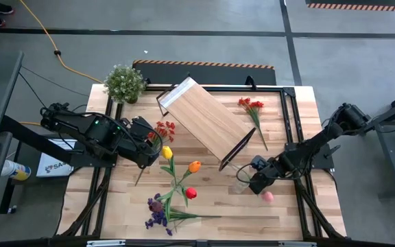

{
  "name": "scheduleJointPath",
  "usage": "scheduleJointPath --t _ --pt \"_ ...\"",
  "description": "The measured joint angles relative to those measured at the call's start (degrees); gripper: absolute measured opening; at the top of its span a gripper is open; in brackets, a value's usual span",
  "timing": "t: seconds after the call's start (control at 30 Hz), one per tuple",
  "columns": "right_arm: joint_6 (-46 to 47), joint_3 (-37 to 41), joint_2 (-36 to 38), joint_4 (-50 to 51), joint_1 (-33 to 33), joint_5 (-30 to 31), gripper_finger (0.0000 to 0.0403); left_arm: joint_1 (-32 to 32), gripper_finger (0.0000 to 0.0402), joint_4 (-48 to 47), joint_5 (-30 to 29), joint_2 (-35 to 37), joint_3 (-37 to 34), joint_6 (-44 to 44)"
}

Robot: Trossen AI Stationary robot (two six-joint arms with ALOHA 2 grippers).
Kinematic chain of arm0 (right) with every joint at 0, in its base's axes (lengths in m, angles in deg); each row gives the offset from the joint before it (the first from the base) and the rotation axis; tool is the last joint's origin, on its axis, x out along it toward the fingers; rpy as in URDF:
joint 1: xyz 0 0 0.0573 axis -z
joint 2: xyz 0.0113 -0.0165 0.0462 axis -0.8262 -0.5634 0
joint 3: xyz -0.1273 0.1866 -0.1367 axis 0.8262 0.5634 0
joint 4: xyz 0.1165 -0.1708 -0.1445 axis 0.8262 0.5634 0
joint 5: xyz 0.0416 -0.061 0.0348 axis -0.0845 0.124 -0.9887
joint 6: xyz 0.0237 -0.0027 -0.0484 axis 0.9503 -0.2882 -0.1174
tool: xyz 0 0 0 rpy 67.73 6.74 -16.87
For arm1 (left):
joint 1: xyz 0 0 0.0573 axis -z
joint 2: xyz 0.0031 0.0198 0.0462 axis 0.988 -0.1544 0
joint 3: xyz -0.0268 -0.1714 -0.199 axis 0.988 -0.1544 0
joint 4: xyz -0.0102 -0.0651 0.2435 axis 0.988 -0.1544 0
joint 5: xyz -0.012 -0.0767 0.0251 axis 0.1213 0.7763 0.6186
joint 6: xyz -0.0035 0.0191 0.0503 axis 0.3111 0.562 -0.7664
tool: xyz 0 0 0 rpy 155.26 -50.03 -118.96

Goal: Pick and place flowers into a vace then onto a shelf
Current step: Put the pink tulip into the left transparent vase

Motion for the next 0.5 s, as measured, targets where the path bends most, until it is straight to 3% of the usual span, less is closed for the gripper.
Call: scheduleJointPath --t 0.33,0.5 --pt "0.06 0.05 -0.02 0.75 -0.02 1.0 0.0008 -0.01 0.0179 0.0 0.0 0.0 0.0 0.04" --pt "1.22 0.02 -0.02 2.74 -0.02 1.18 0.001 0.0 0.0179 0.0 0.01 0.0 0.0 0.07"
